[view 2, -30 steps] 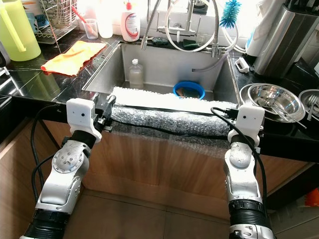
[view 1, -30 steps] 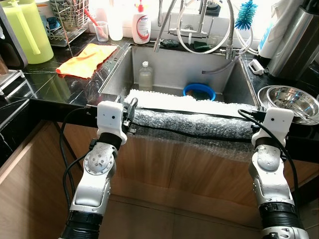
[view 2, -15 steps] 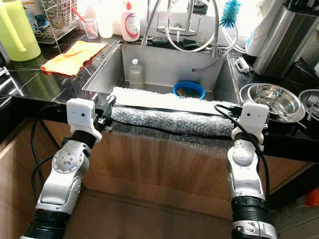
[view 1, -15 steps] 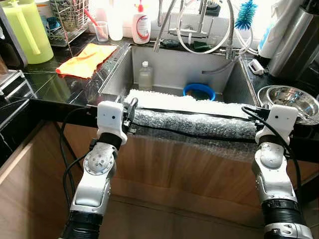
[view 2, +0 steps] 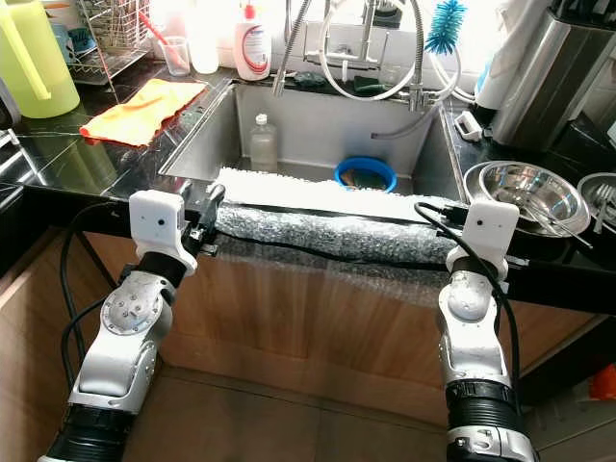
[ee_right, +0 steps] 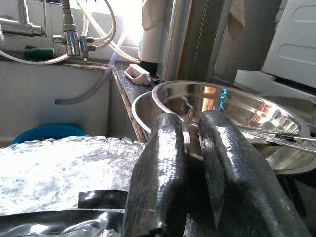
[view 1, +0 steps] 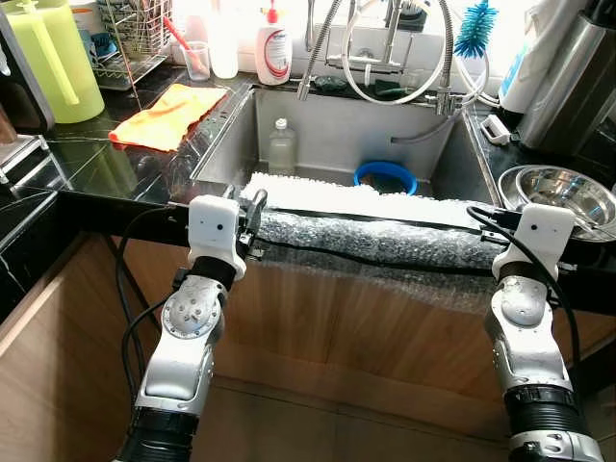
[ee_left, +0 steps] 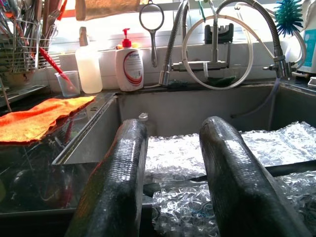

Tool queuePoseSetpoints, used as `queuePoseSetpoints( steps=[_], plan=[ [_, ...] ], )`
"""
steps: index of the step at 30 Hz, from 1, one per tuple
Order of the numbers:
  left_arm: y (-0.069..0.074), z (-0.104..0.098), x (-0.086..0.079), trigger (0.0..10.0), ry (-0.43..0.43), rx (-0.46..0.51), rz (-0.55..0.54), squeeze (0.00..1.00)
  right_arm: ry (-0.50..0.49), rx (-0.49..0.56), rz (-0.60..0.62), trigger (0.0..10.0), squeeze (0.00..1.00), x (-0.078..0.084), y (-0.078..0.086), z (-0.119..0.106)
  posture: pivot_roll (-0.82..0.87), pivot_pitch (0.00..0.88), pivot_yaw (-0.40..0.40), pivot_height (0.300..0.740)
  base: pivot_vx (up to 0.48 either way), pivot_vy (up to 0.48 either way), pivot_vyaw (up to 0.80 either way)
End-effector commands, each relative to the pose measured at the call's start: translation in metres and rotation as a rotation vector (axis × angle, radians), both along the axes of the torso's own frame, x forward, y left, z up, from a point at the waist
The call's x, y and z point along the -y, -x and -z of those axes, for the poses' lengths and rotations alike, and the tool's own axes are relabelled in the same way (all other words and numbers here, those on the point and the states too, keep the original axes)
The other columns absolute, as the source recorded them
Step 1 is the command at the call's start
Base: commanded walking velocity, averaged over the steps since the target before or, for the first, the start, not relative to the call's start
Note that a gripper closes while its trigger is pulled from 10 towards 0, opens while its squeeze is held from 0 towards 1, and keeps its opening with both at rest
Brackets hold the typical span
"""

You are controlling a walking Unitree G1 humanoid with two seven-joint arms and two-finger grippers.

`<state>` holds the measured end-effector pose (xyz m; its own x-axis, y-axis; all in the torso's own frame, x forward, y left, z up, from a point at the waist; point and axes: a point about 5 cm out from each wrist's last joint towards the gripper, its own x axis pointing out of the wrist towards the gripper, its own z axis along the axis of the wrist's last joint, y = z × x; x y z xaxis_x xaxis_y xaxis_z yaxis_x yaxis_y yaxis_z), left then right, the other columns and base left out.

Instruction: Kitchen organization

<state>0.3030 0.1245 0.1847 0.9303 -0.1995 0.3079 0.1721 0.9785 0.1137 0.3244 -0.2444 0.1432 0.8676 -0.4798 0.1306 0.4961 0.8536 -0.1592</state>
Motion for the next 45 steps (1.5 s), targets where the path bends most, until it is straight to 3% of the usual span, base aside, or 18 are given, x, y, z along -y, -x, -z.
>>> queuePoseSetpoints(
  steps=[1,20,24,25,26,29,33,34,36,41,45],
  plan=[
    [0.002,0.001,0.003,10.0,-0.006,-0.006,0.017,0.0,-0.018,0.019,-0.012,0.0,0.0,-0.002,-0.004,-0.004,-0.04,0.0,-0.038,0.74,0.0,0.0,0.0],
    [0.0,-0.005,0.004,10.0,-0.009,0.016,0.019,0.0,-0.001,0.103,-0.017,0.0,0.0,-0.006,-0.004,-0.018,-0.04,0.0,-0.038,0.74,0.0,0.0,0.0],
    [-0.002,-0.027,0.006,10.0,0.022,0.083,0.014,0.0,0.065,0.147,-0.036,0.0,0.0,-0.014,-0.001,-0.027,-0.04,0.0,-0.042,0.74,0.0,0.0,0.0],
    [-0.002,-0.029,0.006,10.0,0.036,0.087,0.014,0.0,0.069,0.158,-0.047,7.4,0.0,-0.016,0.0,-0.029,-0.04,0.0,-0.044,0.74,0.0,0.0,0.0],
    [-0.002,-0.033,0.006,10.0,0.056,0.093,0.013,0.0,0.074,0.188,-0.077,9.8,0.0,-0.024,0.002,-0.032,-0.04,0.0,-0.044,0.74,0.0,0.0,0.0],
    [0.0,-0.034,0.005,10.0,0.048,0.103,0.017,0.0,0.08,0.255,-0.148,10.0,0.0,-0.037,0.01,-0.039,-0.04,0.0,-0.039,0.74,0.0,0.0,0.0],
    [0.001,-0.034,0.004,10.0,0.046,0.103,0.016,0.0,0.083,0.265,-0.156,10.0,0.0,-0.039,0.012,-0.04,-0.04,0.0,-0.039,0.74,0.0,0.0,0.0],
    [0.011,-0.03,-0.003,10.0,0.009,0.098,0.009,0.0,0.091,0.304,-0.229,10.0,0.0,-0.053,0.027,-0.045,-0.06,0.0,-0.028,0.74,0.0,0.0,0.0],
    [0.018,-0.024,-0.01,10.0,-0.016,0.078,-0.006,0.0,0.087,0.323,-0.266,10.0,0.0,-0.059,0.039,-0.048,-0.07,0.0,-0.023,0.74,0.0,0.0,0.0],
    [0.039,-0.016,-0.03,10.0,-0.023,0.039,-0.067,0.0,0.06,0.269,-0.265,10.0,0.0,-0.056,0.069,-0.036,-0.07,0.0,-0.016,0.74,0.0,0.0,0.0],
    [0.039,-0.015,-0.03,10.0,-0.034,0.04,-0.064,0.0,0.063,0.258,-0.275,10.0,0.0,-0.058,0.071,-0.034,-0.07,0.0,-0.016,0.74,0.0,0.0,0.0]
  ],
)
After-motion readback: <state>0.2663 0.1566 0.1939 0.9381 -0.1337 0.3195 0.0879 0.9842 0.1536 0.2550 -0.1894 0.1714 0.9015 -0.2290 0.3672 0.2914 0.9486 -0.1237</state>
